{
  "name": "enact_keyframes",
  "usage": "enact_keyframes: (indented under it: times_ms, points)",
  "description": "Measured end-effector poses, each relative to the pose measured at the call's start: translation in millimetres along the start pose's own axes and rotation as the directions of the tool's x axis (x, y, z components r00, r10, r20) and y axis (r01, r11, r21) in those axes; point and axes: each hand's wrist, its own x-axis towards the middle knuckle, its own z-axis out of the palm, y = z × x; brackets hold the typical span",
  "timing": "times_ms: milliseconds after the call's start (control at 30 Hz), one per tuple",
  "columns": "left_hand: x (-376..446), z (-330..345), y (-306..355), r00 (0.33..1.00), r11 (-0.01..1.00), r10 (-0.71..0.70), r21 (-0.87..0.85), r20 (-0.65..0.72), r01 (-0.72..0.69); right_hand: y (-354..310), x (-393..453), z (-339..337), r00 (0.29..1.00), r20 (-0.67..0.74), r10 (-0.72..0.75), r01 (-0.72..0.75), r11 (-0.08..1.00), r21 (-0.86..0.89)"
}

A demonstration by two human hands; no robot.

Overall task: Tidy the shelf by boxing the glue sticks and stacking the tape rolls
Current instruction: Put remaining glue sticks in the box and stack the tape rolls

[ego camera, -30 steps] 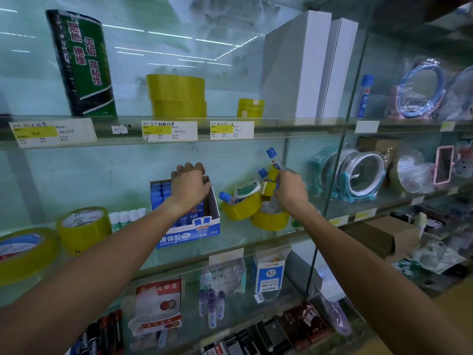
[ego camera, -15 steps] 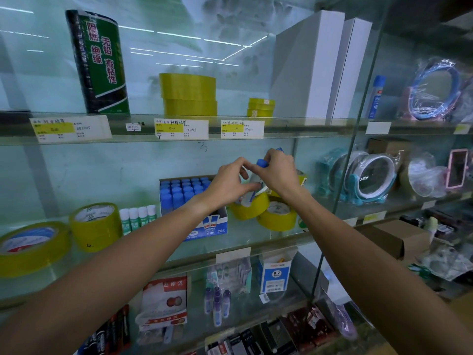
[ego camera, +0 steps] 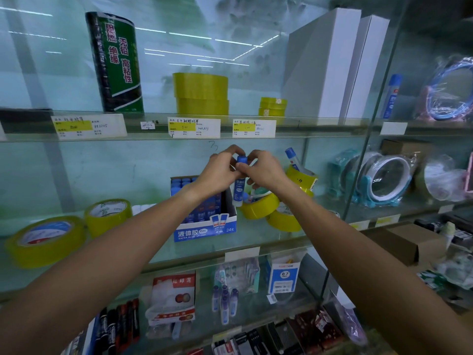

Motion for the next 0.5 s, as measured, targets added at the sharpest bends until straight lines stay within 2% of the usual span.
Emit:
enact_keyframes:
  times_ms: [133, 233, 500]
  points:
    - [0.8, -6.5, -13.1, 0.999, 0.996, 0.006, 0.095, -0.036, -0.002, -7.4, 0.0, 8.7, 1.000, 0.023, -0.002, 0.000, 0.998, 0.066]
    - [0.9, -10.8, -22.3, 0.997, 0.987, 0.005, 0.161, -0.080, 0.008, -6.0, 1.4, 18.7, 0.995, 0.097, 0.016, -0.027, 0.992, 0.121]
    - [-4.2, -5.4, -45.9, 0.989, 0.939, -0.115, 0.315, -0.088, 0.137, 12.9, -1.6, 39.2, 0.987, 0.160, 0.027, -0.032, 0.999, 0.025]
